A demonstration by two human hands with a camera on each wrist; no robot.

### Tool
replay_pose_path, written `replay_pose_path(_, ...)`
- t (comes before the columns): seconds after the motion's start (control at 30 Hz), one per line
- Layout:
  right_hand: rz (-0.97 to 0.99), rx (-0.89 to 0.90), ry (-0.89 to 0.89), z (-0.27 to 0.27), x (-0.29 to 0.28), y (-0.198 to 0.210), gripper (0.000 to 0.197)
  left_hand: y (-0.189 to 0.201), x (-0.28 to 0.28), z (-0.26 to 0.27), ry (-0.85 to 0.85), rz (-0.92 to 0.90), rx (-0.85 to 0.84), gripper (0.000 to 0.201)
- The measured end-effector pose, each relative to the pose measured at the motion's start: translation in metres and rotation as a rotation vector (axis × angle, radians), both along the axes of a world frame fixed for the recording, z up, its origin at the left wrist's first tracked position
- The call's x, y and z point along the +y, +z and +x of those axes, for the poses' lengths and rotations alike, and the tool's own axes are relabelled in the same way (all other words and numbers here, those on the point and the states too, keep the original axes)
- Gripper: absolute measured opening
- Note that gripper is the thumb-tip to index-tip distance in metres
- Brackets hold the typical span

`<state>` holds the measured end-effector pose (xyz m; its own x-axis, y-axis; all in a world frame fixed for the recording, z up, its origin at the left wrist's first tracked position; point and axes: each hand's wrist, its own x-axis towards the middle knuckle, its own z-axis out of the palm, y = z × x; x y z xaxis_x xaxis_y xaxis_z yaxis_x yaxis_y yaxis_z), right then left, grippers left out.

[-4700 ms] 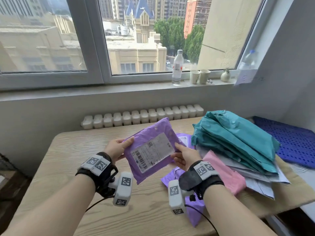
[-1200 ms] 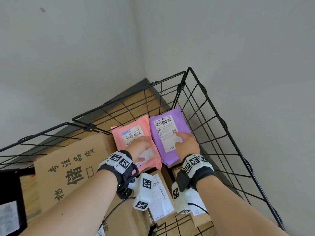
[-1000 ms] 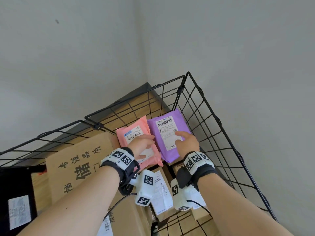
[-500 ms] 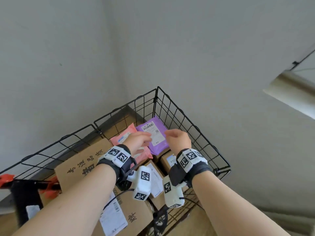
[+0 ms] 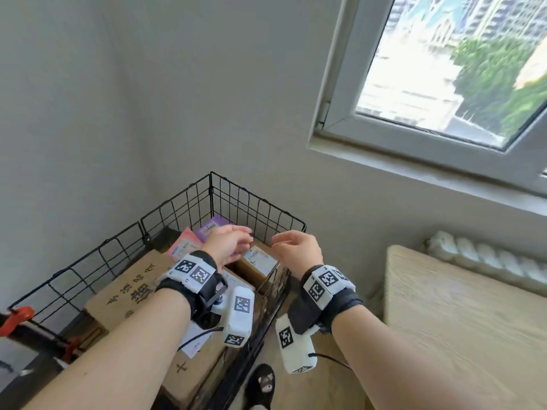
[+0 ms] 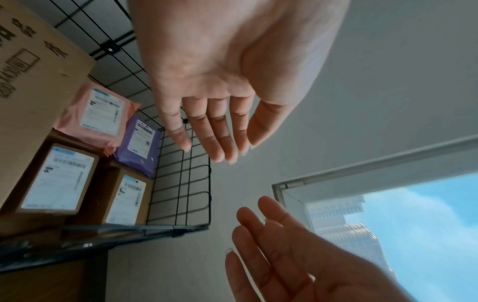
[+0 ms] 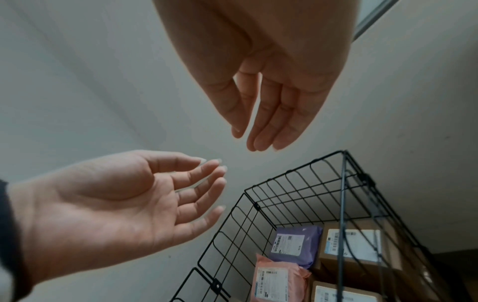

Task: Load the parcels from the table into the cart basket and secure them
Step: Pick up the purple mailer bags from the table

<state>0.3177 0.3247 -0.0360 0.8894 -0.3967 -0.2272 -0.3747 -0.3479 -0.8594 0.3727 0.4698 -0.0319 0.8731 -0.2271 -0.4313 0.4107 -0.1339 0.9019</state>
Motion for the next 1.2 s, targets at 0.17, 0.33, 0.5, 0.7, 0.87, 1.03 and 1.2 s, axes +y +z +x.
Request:
replay_pose_path(0.17,-0.039,-0.029,-0.084,-0.072,-0.032,0.028,0.02,0.029,-0.04,-0.057,-0.125,-0.012,-0.054,0.013)
replay_pose_path(0.33,-0.06,-0.063,-0.197,-0.129,-0.074,0.036,0.022,0.041,-0.085,-0.107,-0.262,-0.003,-0.088,0.014)
replay_pose_path(0.5,-0.012,-0.084,-0.278,-0.19,-0.122,0.034,0.022,0.039,-0.139,-0.146,-0.328,0.021,-0.108,0.015)
replay_pose_path(0.7,0.049,-0.093,-0.472,-0.293,-0.211,0.034,0.025,0.036,-0.247,-0.22,-0.445,0.007,-0.095,0.014)
replay_pose_path(0.87,0.027,-0.106,-0.627,-0.39,-0.314,0.028,0.023,0.025,-0.353,-0.306,-0.572,-0.008,-0.064,0.014)
replay_pose_path(1.03,0.055,-0.111,-0.745,-0.483,-0.41,0.011,0.027,0.011,-0.453,-0.388,-0.662,0.0,-0.041,0.015)
replay_pose_path(1.2,0.083,-0.078,-0.852,-0.562,-0.489,-0.006,0.027,-0.005,-0.526,-0.449,-0.693,0.011,0.019,0.018)
